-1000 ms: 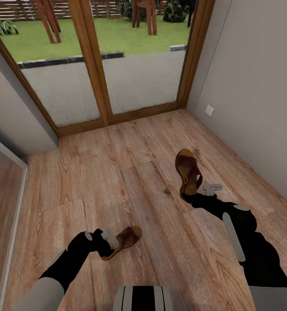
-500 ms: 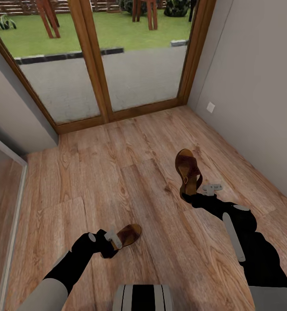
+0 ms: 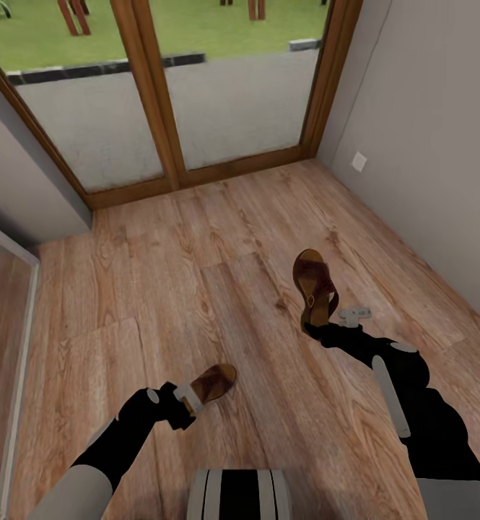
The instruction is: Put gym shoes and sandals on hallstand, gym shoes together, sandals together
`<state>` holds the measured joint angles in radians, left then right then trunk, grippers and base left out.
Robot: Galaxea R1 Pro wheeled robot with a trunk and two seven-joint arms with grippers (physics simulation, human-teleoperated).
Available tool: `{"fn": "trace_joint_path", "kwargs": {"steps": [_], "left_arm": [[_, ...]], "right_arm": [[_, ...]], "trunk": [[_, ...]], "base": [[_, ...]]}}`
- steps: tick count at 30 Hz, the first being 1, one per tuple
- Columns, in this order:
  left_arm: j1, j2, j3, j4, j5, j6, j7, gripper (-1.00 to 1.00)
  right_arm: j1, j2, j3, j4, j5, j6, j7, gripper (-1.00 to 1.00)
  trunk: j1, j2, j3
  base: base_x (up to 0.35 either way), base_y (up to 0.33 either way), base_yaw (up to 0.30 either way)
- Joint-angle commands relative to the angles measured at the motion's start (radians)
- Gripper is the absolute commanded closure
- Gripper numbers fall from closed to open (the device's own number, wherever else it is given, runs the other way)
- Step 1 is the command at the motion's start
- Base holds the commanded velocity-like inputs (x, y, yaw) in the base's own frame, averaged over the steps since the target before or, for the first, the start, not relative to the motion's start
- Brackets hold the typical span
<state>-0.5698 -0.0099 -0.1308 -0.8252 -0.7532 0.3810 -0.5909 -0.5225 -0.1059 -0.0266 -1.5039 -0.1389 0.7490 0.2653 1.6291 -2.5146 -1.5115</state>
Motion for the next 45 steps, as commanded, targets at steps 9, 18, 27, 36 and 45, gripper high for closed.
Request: {"fn": "trace_joint_path", "kwargs": {"steps": [9, 18, 27, 36, 45], "left_arm": [[-0.002, 0.002, 0.000, -0.006, -0.008, 0.004, -0.004, -1.00], [-0.001, 0.000, -0.001, -0.006, -0.011, 0.004, -0.003, -1.00], [0.001, -0.002, -0.002, -0.006, -0.011, 0.004, -0.003, -1.00], [0.002, -0.001, -0.002, -0.006, -0.011, 0.004, -0.003, -1.00], [0.002, 0.000, -0.001, -0.006, -0.011, 0.004, -0.003, -1.00]], "right_arm": [[-0.001, 0.000, -0.001, -0.001, -0.011, 0.007, -0.003, 1.00], [-0.001, 0.000, -0.001, -0.002, -0.011, 0.007, -0.003, 1.00], [-0.001, 0.000, -0.001, -0.002, -0.011, 0.007, -0.003, 1.00], [-0.001, 0.000, -0.001, -0.001, -0.011, 0.007, -0.003, 1.00], [-0.001, -0.001, -0.001, -0.001, -0.011, 0.007, -0.003, 1.00]], "trunk": [[0.001, -0.001, -0.026], [0.001, -0.001, -0.029], [0.001, -0.001, -0.029], [0.001, -0.001, -0.029], [0.001, -0.001, -0.029]], "base": [[0.000, 0.000, 0.000], [0.087, 0.000, 0.000], [0.040, 0.000, 0.000], [0.046, 0.000, 0.000], [0.014, 0.000, 0.000]]}}
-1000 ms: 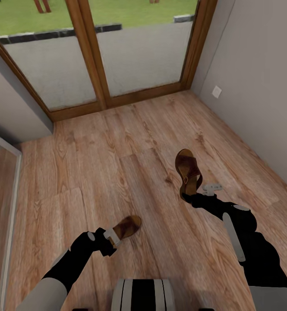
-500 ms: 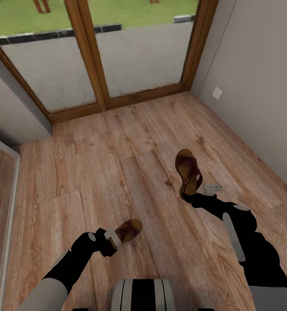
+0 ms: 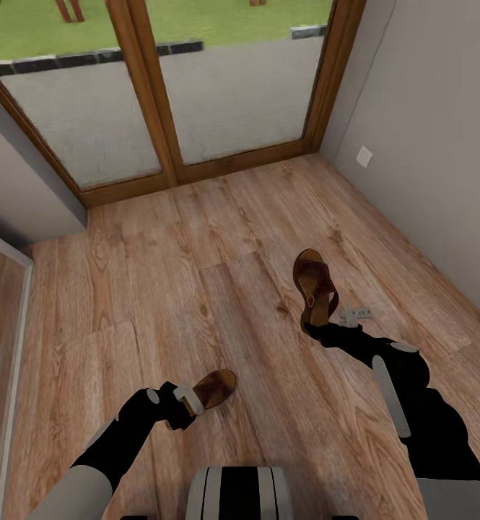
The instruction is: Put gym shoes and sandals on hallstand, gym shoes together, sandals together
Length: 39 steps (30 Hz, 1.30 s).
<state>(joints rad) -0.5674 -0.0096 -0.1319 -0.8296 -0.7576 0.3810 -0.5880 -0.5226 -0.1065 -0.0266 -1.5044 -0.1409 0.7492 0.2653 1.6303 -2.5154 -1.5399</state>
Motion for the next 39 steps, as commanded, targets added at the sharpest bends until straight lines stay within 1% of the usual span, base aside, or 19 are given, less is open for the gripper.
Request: {"fn": "trace_joint_path", "kwargs": {"steps": [1, 6, 16, 25, 28, 34, 36, 37, 39], "left_arm": [[0.000, 0.000, 0.000, -0.002, -0.006, 0.004, -0.006, -1.00], [-0.001, 0.000, 0.000, -0.002, -0.006, 0.004, -0.006, -1.00], [-0.004, 0.001, 0.000, -0.002, -0.006, 0.005, -0.006, -1.00], [-0.004, 0.003, 0.000, -0.002, -0.006, 0.005, -0.006, -1.00], [-0.004, 0.004, 0.000, -0.002, -0.007, 0.006, -0.006, -1.00], [-0.005, 0.006, 0.000, -0.002, -0.011, 0.006, 0.002, -1.00], [-0.005, 0.006, 0.001, -0.002, -0.022, 0.006, 0.012, -1.00], [-0.004, 0.005, 0.001, -0.002, -0.043, 0.006, 0.026, -1.00], [-0.001, 0.002, 0.009, -0.002, -0.129, 0.007, 0.053, -1.00]], "right_arm": [[0.000, 0.000, -0.001, -0.001, -0.009, 0.007, -0.003, 1.00], [0.000, 0.000, -0.001, -0.001, -0.009, 0.007, -0.003, 1.00], [0.000, 0.000, -0.001, -0.001, -0.009, 0.007, -0.003, 1.00], [0.000, 0.000, -0.001, -0.001, -0.009, 0.007, -0.003, 1.00], [0.000, 0.001, -0.001, -0.001, -0.009, 0.007, -0.003, 1.00], [0.000, 0.001, -0.001, -0.001, -0.009, 0.007, -0.003, 1.00], [0.000, 0.000, -0.001, -0.001, -0.009, 0.007, -0.003, 1.00], [0.000, 0.000, -0.001, -0.001, -0.009, 0.007, -0.003, 1.00], [0.000, 0.000, -0.001, -0.001, -0.009, 0.007, -0.003, 1.00]], "trunk": [[0.000, 0.000, -0.001], [0.000, 0.000, -0.001], [0.004, -0.003, -0.051], [0.004, -0.003, -0.058], [0.006, -0.003, -0.070], [0.006, -0.003, -0.076], [0.006, -0.003, -0.077], [0.006, -0.003, -0.078], [0.006, -0.003, -0.079]], "base": [[0.003, 0.000, 0.000], [0.001, 0.000, 0.000], [0.000, 0.000, 0.000], [0.000, 0.000, 0.000], [0.000, 0.000, 0.000], [0.000, 0.000, 0.000], [0.000, 0.000, 0.000], [0.000, 0.000, 0.000], [0.000, 0.000, 0.000]]}}
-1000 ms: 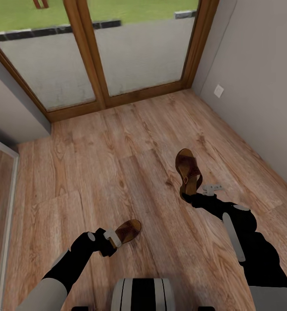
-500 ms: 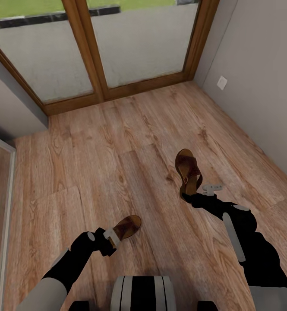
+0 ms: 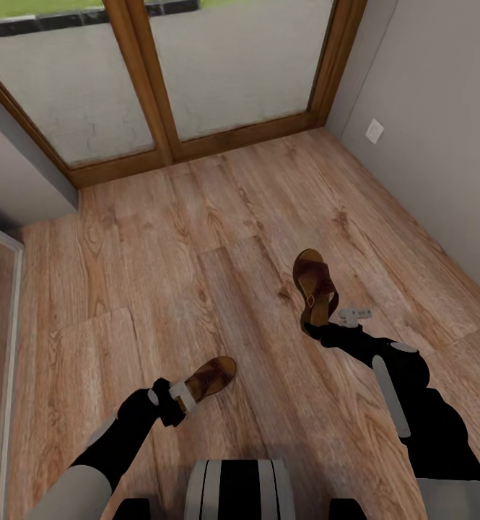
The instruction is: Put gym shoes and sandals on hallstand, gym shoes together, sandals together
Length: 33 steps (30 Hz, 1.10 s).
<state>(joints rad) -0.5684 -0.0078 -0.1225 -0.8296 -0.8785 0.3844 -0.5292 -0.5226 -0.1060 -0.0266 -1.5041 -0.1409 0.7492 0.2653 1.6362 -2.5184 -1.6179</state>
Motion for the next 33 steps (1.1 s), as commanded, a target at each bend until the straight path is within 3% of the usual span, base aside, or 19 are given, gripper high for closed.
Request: {"fn": "trace_joint_path", "kwargs": {"steps": [1, 4, 33], "left_arm": [[0.000, 0.000, 0.001, -0.002, -0.016, 0.004, -0.004, -1.00], [0.001, -0.003, 0.004, -0.002, -0.030, 0.004, 0.000, -1.00], [0.001, -0.008, 0.000, -0.002, -0.032, 0.004, 0.003, -1.00]], "right_arm": [[0.000, -0.001, -0.001, -0.001, -0.009, 0.007, -0.003, 1.00], [0.000, 0.000, -0.001, -0.001, -0.009, 0.007, -0.003, 1.00], [0.000, -0.001, -0.001, -0.002, -0.009, 0.007, -0.003, 1.00]], "trunk": [[0.000, 0.000, -0.001], [0.000, 0.000, -0.002], [0.001, -0.001, -0.028]], "base": [[0.000, 0.000, 0.000], [0.000, 0.000, 0.000], [0.000, 0.000, 0.000]]}}
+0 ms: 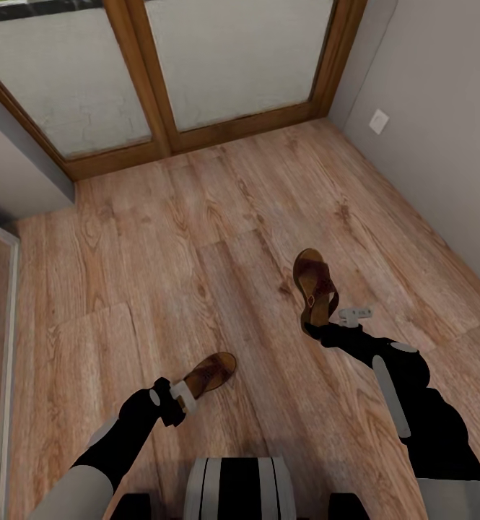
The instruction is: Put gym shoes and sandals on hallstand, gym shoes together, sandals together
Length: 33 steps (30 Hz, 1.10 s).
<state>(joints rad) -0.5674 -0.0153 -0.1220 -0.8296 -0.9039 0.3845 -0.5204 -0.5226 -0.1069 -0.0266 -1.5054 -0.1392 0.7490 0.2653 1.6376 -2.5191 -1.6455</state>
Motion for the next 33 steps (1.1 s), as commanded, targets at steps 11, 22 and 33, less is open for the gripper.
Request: {"fn": "trace_joint_path", "kwargs": {"steps": [11, 22, 33], "left_arm": [[-0.001, 0.000, -0.001, -0.003, -0.007, 0.004, -0.006, -1.00], [-0.003, 0.001, -0.001, -0.003, -0.007, 0.004, -0.006, -1.00], [-0.003, 0.002, -0.001, -0.003, -0.007, 0.005, -0.006, -1.00]], "right_arm": [[0.000, 0.000, -0.001, -0.001, -0.011, 0.007, -0.003, 1.00], [0.000, 0.000, -0.001, -0.001, -0.011, 0.007, -0.003, 1.00], [0.000, 0.000, -0.001, -0.001, -0.011, 0.007, -0.003, 1.00]], "trunk": [[0.000, 0.000, -0.009], [0.002, -0.001, -0.037], [0.004, -0.002, -0.053]], "base": [[0.000, 0.000, 0.000], [0.000, 0.000, 0.000], [0.000, 0.000, 0.000]]}}
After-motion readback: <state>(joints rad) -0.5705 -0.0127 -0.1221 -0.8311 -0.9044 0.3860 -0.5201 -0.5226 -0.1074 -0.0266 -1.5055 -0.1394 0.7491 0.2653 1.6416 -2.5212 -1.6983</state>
